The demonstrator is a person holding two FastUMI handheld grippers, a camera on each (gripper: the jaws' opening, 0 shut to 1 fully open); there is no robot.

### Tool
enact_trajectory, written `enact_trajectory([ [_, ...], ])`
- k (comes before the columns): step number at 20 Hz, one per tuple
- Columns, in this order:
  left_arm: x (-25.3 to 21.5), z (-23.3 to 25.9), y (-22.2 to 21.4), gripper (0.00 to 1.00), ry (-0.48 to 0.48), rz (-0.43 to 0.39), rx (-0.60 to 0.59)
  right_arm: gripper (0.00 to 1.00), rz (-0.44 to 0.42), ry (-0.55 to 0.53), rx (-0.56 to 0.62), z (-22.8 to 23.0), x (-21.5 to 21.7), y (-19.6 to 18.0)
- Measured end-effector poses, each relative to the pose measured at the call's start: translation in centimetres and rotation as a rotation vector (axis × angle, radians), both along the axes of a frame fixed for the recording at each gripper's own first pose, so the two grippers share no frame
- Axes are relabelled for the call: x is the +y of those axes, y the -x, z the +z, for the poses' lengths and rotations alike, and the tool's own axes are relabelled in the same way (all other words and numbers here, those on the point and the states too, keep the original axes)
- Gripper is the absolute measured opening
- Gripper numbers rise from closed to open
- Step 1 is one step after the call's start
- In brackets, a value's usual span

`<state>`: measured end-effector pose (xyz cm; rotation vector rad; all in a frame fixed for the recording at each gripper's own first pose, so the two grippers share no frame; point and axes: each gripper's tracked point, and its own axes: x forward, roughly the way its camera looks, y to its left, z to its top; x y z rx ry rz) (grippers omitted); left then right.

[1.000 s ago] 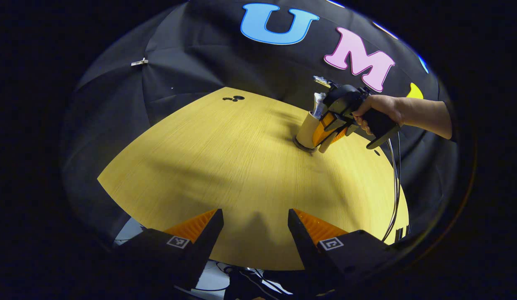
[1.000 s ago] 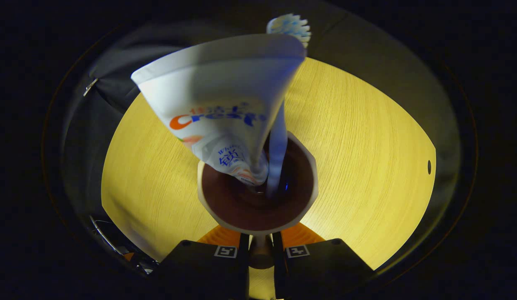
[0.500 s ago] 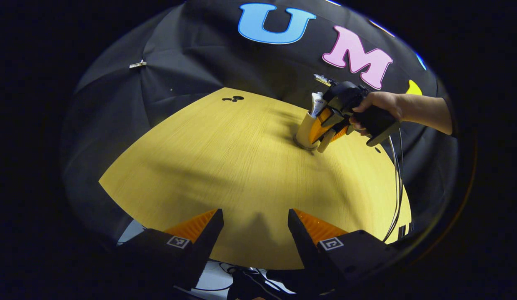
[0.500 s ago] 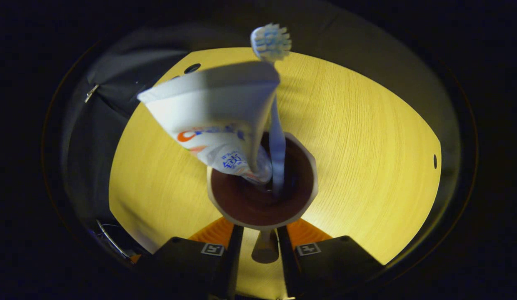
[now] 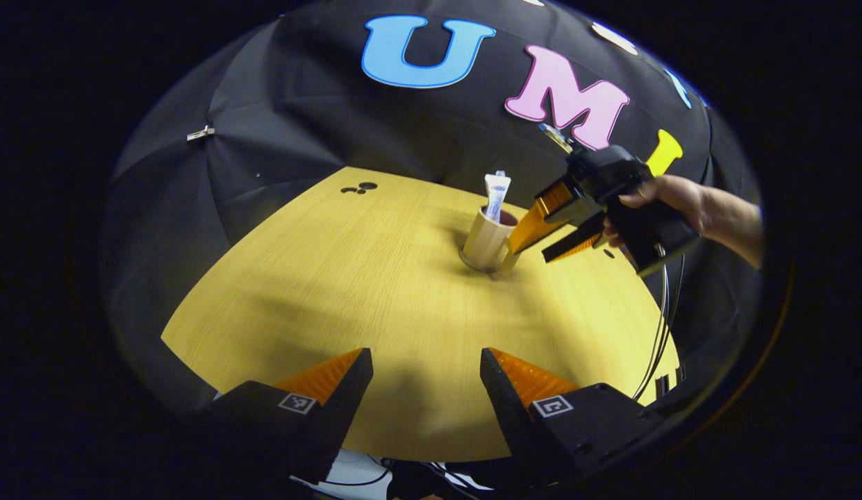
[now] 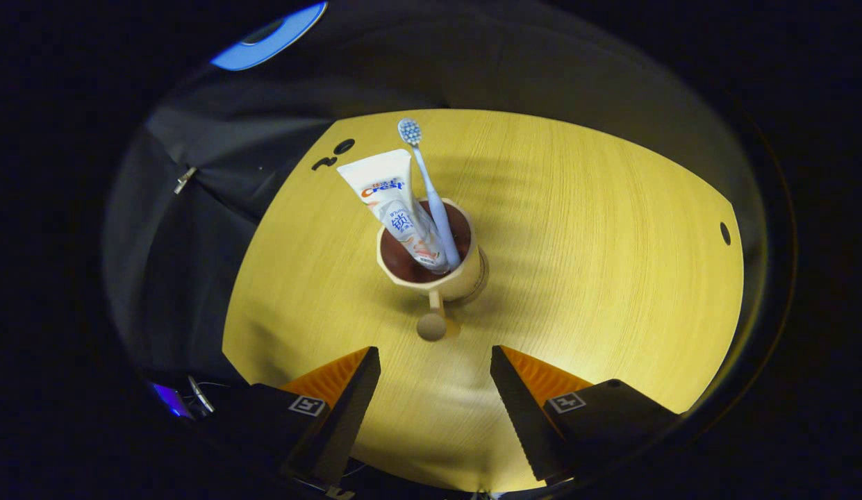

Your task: Put the toothbrush and toothpaste on the desktop into the cup, then pick up the cup and place it on the coaster on the desktop.

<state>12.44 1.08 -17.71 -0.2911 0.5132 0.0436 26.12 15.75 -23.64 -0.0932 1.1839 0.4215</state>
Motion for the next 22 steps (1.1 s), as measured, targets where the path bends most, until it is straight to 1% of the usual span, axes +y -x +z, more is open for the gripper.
enact_trajectory([
  [4, -0.9, 4.5, -1.8, 0.97, -0.036, -0.037, -0.072, 0.98, -0.08, -0.109, -0.041, 3.4, -1.4, 2.4],
  [5, -1.2, 5.9, -2.4, 0.97, -0.057, -0.051, -0.088, 0.99, -0.102, -0.13, -0.08, 5.2, -2.8, 2.7],
  [8, -2.7, 8.9, -3.7, 0.97, -0.068, -0.083, -0.129, 0.98, -0.166, -0.167, -0.174, 8.8, -6.2, 2.7],
  [9, -3.3, 10.4, -4.2, 0.97, -0.068, -0.087, -0.156, 0.99, -0.192, -0.175, -0.214, 10.0, -7.5, 2.6],
  [10, -3.8, 11.6, -4.6, 0.97, -0.066, -0.089, -0.18, 0.98, -0.218, -0.187, -0.282, 11.4, -8.9, 2.3],
  [11, -4.4, 12.7, -4.9, 0.96, -0.067, -0.087, -0.202, 0.98, -0.244, -0.196, -0.375, 12.9, -10.2, 1.7],
  [13, -4.9, 14.4, -5.6, 0.96, -0.09, -0.058, -0.232, 0.98, -0.28, -0.176, -0.512, 15.2, -13.7, 2.0],
  [15, -5.7, 16.3, -6.1, 0.97, -0.113, -0.038, -0.272, 0.98, -0.311, -0.166, -0.61, 17.1, -16.7, 3.0],
  [16, -6.3, 17.3, -6.4, 0.97, -0.125, -0.029, -0.294, 0.99, -0.333, -0.16, -0.657, 18.0, -18.2, 4.2],
  [18, -7.9, 19.1, -6.6, 0.96, -0.15, 0.0, -0.356, 0.98, -0.351, -0.154, -0.737, 19.5, -19.9, 5.5],
  [19, -8.7, 19.9, -6.5, 0.97, -0.155, 0.008, -0.385, 0.98, -0.347, -0.144, -0.779, 20.1, -20.8, 6.1],
  [22, -11.0, 21.2, -5.8, 0.96, -0.168, 0.032, -0.446, 0.98, -0.364, -0.107, -0.891, 21.8, -23.3, 7.7],
])
